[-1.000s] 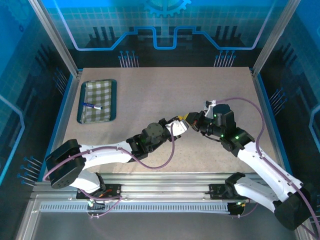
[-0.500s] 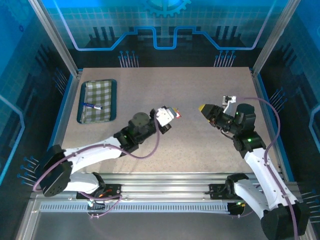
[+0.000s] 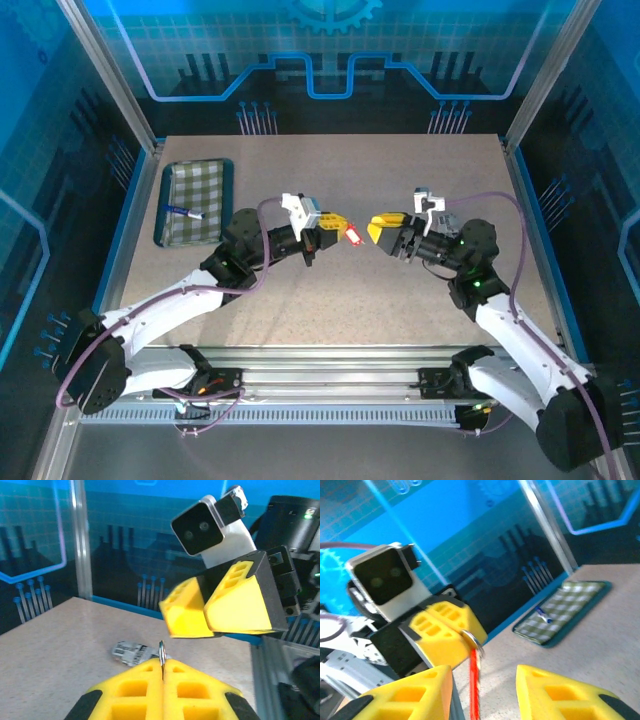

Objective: Remove the keys from the keyring

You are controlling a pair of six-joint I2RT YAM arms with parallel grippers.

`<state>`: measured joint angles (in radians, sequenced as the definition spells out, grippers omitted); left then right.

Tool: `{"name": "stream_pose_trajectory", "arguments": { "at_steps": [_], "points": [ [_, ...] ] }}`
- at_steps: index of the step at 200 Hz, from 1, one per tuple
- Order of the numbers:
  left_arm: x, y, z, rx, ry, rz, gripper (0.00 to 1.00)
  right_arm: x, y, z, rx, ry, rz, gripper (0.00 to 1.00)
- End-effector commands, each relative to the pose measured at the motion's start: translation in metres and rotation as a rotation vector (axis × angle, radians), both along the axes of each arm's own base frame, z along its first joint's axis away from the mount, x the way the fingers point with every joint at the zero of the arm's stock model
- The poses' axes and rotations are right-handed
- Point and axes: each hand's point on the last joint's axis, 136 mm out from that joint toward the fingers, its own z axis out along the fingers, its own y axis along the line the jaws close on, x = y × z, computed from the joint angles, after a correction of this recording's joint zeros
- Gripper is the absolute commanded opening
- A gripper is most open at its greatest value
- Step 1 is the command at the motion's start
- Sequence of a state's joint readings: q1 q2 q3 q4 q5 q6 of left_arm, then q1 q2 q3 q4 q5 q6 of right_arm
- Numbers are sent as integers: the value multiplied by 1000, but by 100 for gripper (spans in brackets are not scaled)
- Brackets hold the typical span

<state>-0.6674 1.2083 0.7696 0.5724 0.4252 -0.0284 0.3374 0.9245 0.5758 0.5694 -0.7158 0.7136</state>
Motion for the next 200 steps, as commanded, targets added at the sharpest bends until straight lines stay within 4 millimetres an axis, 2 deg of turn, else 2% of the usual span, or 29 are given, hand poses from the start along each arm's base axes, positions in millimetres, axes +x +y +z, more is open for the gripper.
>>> {"name": "stream_pose_trajectory", "arguments": {
  "at_steps": [1,49,128,167,200],
  "points": [
    [-14,-5,23,-64,2,-97,0,-11,9,36,26,-206,54,39],
    [-16,-6,27,-84,-3,-108,0,-16,26,40,26,-218,123,39],
    [-17,-4,31,-111,-8,-107,0,-19,33,25,-9,-182,154,40],
    [-19,-4,31,-112,1,-118,0,-16,33,28,-7,-190,144,31],
    [-21,-3,31,-108,2,-120,1,-14,33,31,-4,-198,134,15]
  ]
}}
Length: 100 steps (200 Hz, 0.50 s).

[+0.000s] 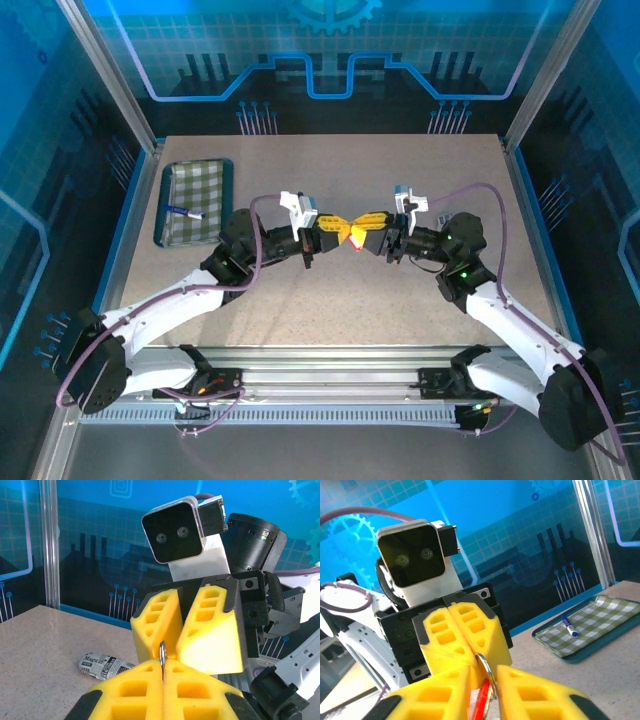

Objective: Remove the keys from the keyring

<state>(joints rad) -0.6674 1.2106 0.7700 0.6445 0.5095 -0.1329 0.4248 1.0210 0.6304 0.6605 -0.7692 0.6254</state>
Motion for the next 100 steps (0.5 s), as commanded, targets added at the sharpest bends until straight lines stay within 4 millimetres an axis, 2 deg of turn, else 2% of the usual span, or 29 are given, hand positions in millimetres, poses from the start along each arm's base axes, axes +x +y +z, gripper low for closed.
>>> {"name": "stream_pose_trajectory", "arguments": {
  "at_steps": [1,14,34,42,54,92,100],
  "points": [
    [-7,1,16,-36,-35,-27,1,-2,2,20,19,-66,5,14],
    [-7,2,15,-33,-33,-23,1,-1,2,20,20,-67,4,9],
    [-8,4,12,-29,-32,-14,7,-1,1,21,16,-75,0,7],
    [-7,5,11,-25,-28,-5,14,0,0,20,10,-79,-6,6],
    [-5,8,9,-22,-17,16,30,0,-2,21,-5,-97,-10,4],
    [-6,19,9,4,19,45,47,-5,-6,15,-159,-171,-26,5],
    [-7,23,10,11,41,41,50,-7,-7,9,-208,-169,-22,5]
  ]
}}
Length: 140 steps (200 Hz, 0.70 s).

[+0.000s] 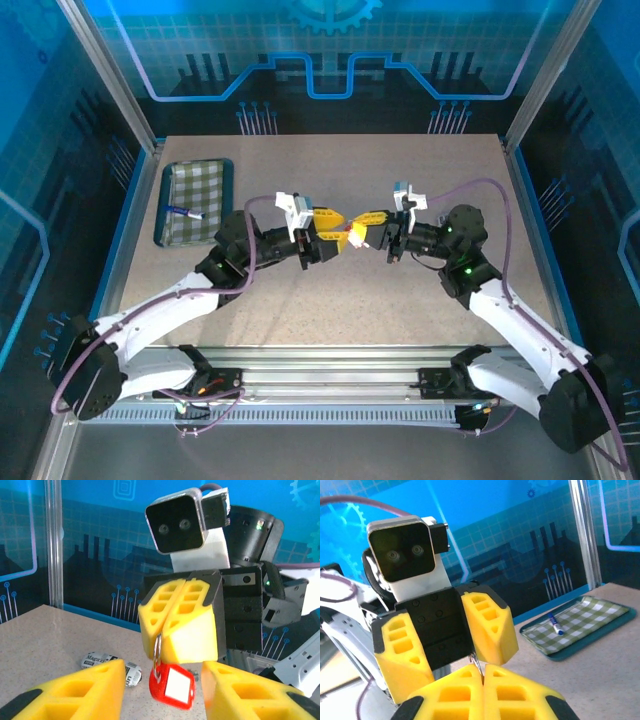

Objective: Remove the keys from the keyring

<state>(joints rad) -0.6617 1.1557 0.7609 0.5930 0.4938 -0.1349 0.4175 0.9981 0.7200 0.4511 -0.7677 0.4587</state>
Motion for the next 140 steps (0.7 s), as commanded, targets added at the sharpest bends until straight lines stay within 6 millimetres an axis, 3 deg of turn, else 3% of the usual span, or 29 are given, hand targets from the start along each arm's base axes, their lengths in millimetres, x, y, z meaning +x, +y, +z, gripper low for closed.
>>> {"name": "stream_pose_trajectory", "arguments": {
  "at_steps": [1,23,47,52,95,140],
  "points": [
    [-2,14,5,10,38,19,51,-9,-6,1,-130,-100,2,5],
    [-4,17,1,57,125,-55,55,-13,-11,-2,-206,-148,-5,6],
    [-3,22,10,71,166,-109,54,-16,-16,-9,-245,-159,4,6],
    [-3,23,13,67,166,-121,54,-17,-16,1,-240,-179,5,6],
    [-16,18,25,93,190,-248,52,-19,-13,4,-257,-171,46,7],
    [-15,9,26,116,256,-335,49,-26,-10,13,-232,-185,76,8]
  ]
}}
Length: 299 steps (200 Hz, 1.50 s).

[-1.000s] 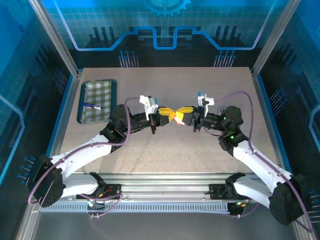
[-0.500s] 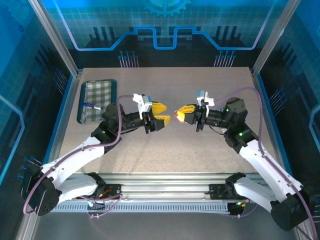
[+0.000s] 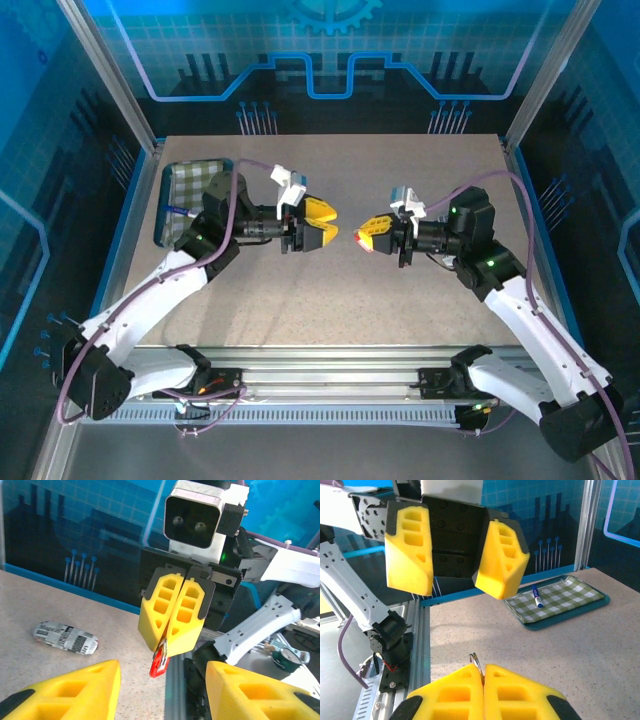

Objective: Remove the keys from the keyring

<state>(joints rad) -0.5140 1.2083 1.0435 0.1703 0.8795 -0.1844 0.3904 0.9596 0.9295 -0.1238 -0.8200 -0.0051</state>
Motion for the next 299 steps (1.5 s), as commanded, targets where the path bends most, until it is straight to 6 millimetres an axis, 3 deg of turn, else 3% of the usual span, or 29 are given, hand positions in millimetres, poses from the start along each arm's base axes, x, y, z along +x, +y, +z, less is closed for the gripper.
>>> {"name": "stream_pose_trajectory", "arguments": {
  "at_steps": [1,59,153,250,277,289,299],
  "points": [
    [-9,-4,2,12,57,-95,49,-7,0,15,13,-35,36,8],
    [-16,-11,0,-1,114,-186,58,-11,2,22,27,-48,60,9],
    [-20,-29,-1,-1,168,-270,53,-11,8,23,39,-33,102,9],
    [-24,-33,-3,16,202,-308,26,-10,8,22,18,-47,93,9],
    [-28,-32,-2,18,200,-323,10,-9,8,22,5,-45,95,11],
    [-28,-33,-2,19,200,-327,4,-8,8,22,-1,-46,88,14],
    [-28,-32,-2,20,197,-325,1,-6,7,22,-3,-48,74,25]
  ]
}}
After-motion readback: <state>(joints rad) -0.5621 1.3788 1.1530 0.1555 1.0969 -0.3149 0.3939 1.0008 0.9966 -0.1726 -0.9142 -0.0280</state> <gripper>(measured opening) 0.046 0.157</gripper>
